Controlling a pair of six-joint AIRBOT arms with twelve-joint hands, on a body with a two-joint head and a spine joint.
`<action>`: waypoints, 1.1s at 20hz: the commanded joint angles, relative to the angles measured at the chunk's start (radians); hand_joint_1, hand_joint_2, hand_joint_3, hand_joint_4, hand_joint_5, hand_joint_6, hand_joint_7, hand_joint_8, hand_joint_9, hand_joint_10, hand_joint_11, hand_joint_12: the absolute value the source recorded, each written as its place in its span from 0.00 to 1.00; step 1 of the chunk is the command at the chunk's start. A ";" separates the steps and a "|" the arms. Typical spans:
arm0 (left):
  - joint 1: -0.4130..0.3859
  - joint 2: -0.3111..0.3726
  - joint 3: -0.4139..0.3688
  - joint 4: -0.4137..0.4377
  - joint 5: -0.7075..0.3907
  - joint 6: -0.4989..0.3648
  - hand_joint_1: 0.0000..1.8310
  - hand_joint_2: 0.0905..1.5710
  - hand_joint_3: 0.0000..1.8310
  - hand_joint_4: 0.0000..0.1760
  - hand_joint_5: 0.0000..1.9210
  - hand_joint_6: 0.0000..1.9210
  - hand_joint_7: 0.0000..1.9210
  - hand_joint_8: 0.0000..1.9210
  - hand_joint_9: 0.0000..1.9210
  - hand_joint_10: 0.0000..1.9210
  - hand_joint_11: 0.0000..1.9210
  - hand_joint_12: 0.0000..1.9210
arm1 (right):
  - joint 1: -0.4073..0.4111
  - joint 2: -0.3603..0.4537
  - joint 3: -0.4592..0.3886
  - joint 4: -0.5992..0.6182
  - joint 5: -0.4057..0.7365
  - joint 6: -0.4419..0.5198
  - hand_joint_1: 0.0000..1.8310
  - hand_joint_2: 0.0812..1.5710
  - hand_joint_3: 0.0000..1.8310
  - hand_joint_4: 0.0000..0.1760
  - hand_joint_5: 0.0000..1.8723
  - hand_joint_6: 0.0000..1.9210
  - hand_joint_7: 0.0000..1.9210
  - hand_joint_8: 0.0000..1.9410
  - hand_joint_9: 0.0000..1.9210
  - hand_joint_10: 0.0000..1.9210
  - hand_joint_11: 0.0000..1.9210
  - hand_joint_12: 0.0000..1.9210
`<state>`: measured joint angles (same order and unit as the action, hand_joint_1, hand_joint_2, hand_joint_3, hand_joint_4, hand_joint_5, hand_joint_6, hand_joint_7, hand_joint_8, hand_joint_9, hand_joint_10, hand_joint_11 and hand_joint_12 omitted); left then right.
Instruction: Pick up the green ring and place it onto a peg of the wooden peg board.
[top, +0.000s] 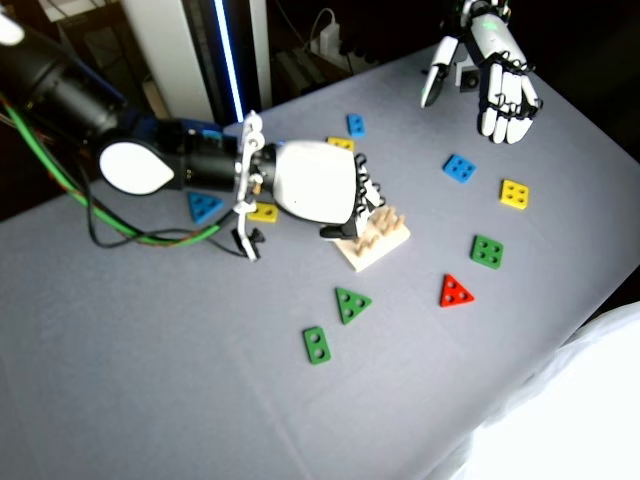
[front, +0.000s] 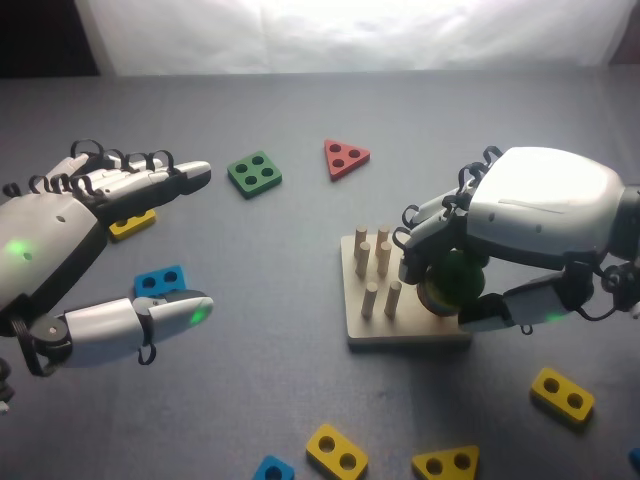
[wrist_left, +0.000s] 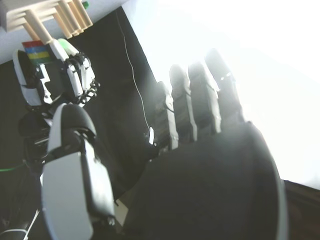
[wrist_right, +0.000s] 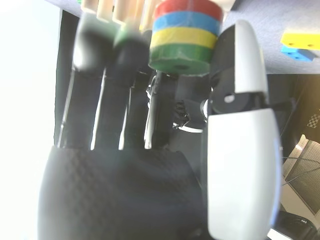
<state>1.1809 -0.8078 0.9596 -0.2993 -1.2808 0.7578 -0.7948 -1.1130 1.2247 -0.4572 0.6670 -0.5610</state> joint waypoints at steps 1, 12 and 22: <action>-0.002 -0.008 -0.003 0.015 -0.134 -0.009 0.37 0.63 0.00 0.43 0.21 0.00 0.22 0.00 0.16 0.00 0.00 0.44 | 0.012 0.000 -0.004 0.023 0.089 0.000 0.72 0.74 0.00 0.00 0.38 0.09 0.41 0.67 0.41 0.73 0.44 0.83; 0.003 -0.008 -0.004 0.012 -0.139 -0.014 0.38 0.63 0.00 0.41 0.22 0.00 0.22 0.00 0.16 0.00 0.00 0.45 | 0.012 0.026 -0.032 0.050 0.157 0.000 0.59 0.66 0.00 0.00 0.33 0.00 0.36 0.01 0.33 0.53 0.35 0.73; 0.020 0.000 -0.003 -0.014 -0.312 -0.081 0.43 0.65 0.00 0.24 0.20 0.00 0.15 0.00 0.12 0.00 0.00 0.32 | -0.151 0.209 -0.114 0.437 0.707 -0.009 0.60 0.67 0.00 0.00 0.33 0.00 0.36 0.00 0.41 0.07 0.30 0.37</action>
<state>1.2079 -0.8078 0.9596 -0.3256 -1.4460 0.6796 -0.9684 -0.9020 1.1080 -0.0315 1.2133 -0.5732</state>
